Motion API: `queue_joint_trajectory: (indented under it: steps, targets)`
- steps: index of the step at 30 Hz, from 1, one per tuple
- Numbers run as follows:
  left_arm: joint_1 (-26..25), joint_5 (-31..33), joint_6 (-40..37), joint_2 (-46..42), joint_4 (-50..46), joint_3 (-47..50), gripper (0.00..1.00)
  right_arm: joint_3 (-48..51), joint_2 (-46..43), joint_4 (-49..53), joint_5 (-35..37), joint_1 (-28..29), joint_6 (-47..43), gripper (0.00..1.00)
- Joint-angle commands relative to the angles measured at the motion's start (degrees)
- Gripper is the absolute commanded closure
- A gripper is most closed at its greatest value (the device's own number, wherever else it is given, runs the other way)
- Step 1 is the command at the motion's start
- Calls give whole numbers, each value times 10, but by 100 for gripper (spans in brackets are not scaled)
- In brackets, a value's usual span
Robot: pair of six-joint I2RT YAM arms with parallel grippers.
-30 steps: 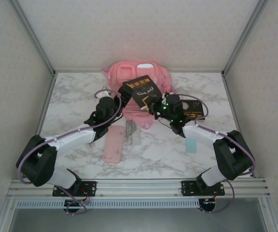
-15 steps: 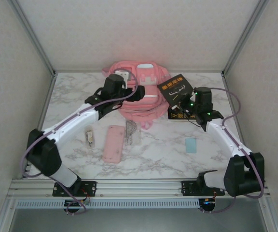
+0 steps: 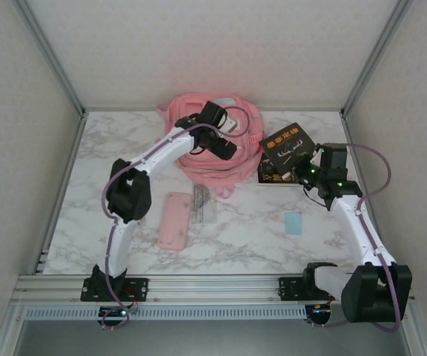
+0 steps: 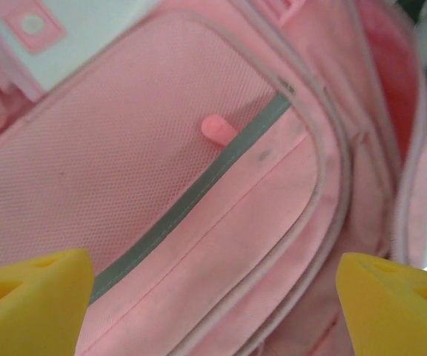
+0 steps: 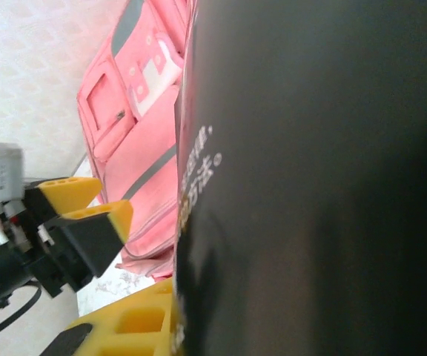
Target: Pack the student bag
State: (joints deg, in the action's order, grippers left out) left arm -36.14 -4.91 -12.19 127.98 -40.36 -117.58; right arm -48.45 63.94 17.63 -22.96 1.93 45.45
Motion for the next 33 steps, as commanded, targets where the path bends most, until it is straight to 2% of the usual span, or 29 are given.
queue_joint_trajectory:
  steps: [1,3,5,6,12,16,18,19,23,26,27,28,33]
  targets:
    - [5,-8,-66,36,-92,-46,15,9,-21,-24,-24,-13,-21,100]
    - [5,-5,-73,51,-103,-57,14,9,-24,-22,-27,-18,-22,100]
    - [5,-6,-82,68,-120,-69,1,8,-25,-21,-27,-20,-22,100]
    - [4,-5,-86,76,-128,-73,0,8,-25,-22,-28,-21,-23,100]
    - [7,60,-91,131,-139,-97,0,9,-19,-28,-34,-24,-18,100]
    - [10,133,-68,198,-165,-161,5,9,-23,-25,-36,-24,-15,100]
    - [10,130,-62,226,-190,-188,12,8,-26,-21,-35,-24,-15,100]
    - [11,128,-57,235,-197,-193,20,8,-29,-19,-34,-25,-15,100]
    - [16,100,-44,249,-211,-185,65,3,-44,-9,-24,-26,-17,100]
    - [19,87,-38,233,-194,-155,84,1,-57,-4,-18,-28,-19,100]
    - [20,83,-32,222,-186,-146,96,-1,-60,-1,-16,-29,-23,100]
    - [22,77,-23,212,-178,-141,100,-4,-63,4,-13,-29,-28,100]
    - [36,41,41,143,-158,-142,100,-18,-72,32,1,-29,-59,100]
